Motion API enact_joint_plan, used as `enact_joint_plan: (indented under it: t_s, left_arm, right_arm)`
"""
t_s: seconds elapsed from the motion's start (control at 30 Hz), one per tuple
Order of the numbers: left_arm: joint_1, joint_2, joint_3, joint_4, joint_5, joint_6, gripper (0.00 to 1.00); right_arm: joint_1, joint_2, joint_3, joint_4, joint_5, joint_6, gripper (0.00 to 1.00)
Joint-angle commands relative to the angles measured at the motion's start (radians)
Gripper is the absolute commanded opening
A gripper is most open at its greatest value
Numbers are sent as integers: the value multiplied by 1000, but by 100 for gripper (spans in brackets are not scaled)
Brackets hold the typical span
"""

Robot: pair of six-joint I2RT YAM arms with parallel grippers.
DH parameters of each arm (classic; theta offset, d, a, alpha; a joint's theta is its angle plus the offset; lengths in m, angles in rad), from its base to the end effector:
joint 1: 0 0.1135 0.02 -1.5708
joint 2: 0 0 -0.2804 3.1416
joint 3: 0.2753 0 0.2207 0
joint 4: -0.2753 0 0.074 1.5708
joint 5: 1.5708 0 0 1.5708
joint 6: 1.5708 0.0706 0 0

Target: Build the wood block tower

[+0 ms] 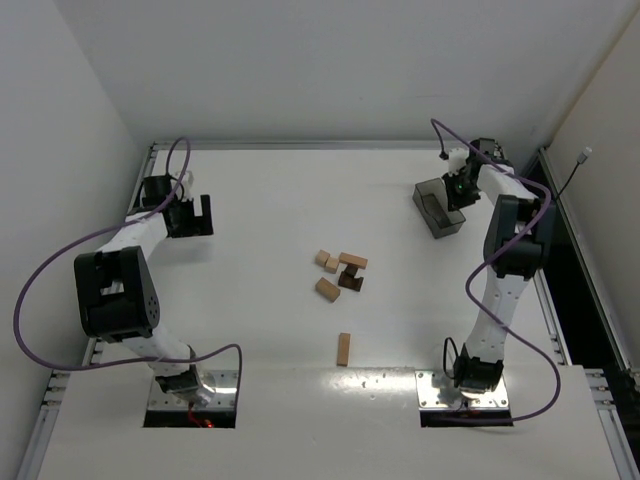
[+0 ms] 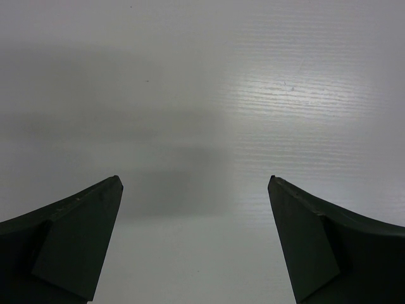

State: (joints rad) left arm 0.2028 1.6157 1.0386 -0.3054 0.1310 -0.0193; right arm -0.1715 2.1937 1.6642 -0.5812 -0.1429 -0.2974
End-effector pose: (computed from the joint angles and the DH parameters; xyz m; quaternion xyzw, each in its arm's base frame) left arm 0.3298 0.0584 0.2168 -0.0821 0.9360 -0.0305 0.3409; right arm 0.4560 -0.0688 0.1568 -0.0773 0.9682 0.0148 0.2374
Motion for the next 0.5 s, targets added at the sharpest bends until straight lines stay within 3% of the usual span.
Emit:
enact_joint_plan:
  t_s: [0.0, 0.17, 0.47]
  left_arm:
    - [12, 0, 23, 29, 1, 1, 99]
    - [12, 9, 23, 29, 1, 1, 99]
    - [12, 18, 32, 20, 1, 1, 99]
  right_arm:
    - [3, 11, 26, 1, 22, -3, 0]
    - [3, -2, 26, 44, 49, 38, 0]
    - [-51, 100, 302, 1, 169, 182, 0]
